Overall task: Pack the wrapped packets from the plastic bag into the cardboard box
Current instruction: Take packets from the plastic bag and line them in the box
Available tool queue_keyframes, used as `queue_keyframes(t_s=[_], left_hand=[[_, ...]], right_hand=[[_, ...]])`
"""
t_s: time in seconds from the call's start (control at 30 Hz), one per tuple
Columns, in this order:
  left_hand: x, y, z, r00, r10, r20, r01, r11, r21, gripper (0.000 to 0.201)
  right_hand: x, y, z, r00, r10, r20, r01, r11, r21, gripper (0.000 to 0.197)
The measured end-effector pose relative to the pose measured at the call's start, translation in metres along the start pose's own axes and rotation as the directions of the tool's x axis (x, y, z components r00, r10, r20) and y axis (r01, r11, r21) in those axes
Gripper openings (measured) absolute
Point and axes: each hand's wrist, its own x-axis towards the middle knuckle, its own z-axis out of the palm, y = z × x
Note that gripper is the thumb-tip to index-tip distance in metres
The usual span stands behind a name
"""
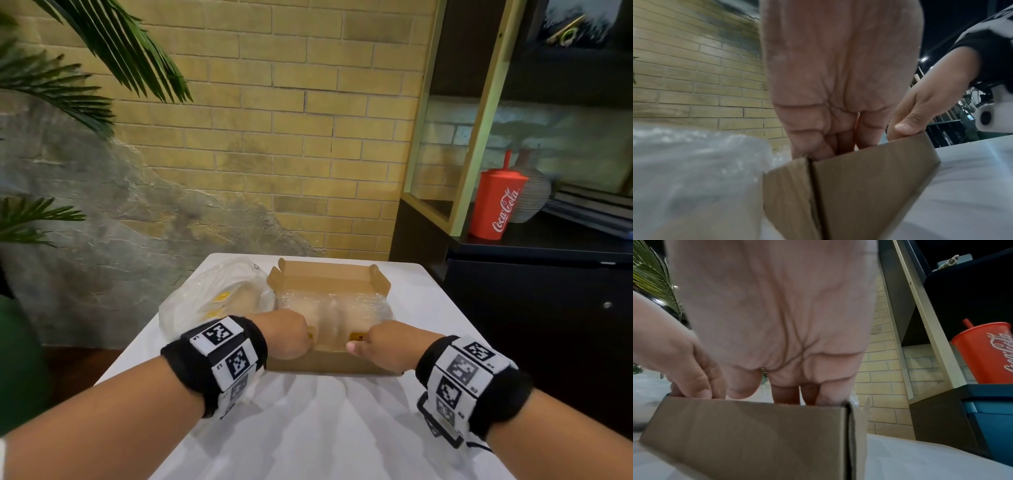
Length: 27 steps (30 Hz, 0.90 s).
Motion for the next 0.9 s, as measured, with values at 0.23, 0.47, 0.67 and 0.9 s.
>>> queue_keyframes(t_s=[0.23, 0.47, 0.67, 0.9], left_hand=[[0.003, -0.004, -0.008, 0.999, -0.012, 0.049, 0.012, 1.000, -0.002, 0.034], [-0.001, -0.016, -0.020, 0.999, 0.012, -0.039, -0.014, 0.999, -0.046, 0.029], [-0.011, -0.033, -0.046, 0.981, -0.077, -0.179, 0.007, 0.932, -0.361, 0.021], [-0.015, -0.063, -0.071, 0.950, -0.237, -0.205, 0.081, 0.817, -0.570, 0.021]], right_hand=[[-0.005, 0.000, -0.003, 0.999, -0.033, -0.005, 0.033, 0.999, 0.028, 0.051], [-0.001, 0.009, -0.006, 0.991, -0.076, -0.115, 0.095, 0.981, 0.170, 0.044], [-0.002, 0.009, -0.016, 0.970, -0.090, -0.225, 0.141, 0.964, 0.223, 0.037], [-0.002, 0.006, -0.024, 0.960, -0.099, -0.262, 0.175, 0.942, 0.285, 0.033]])
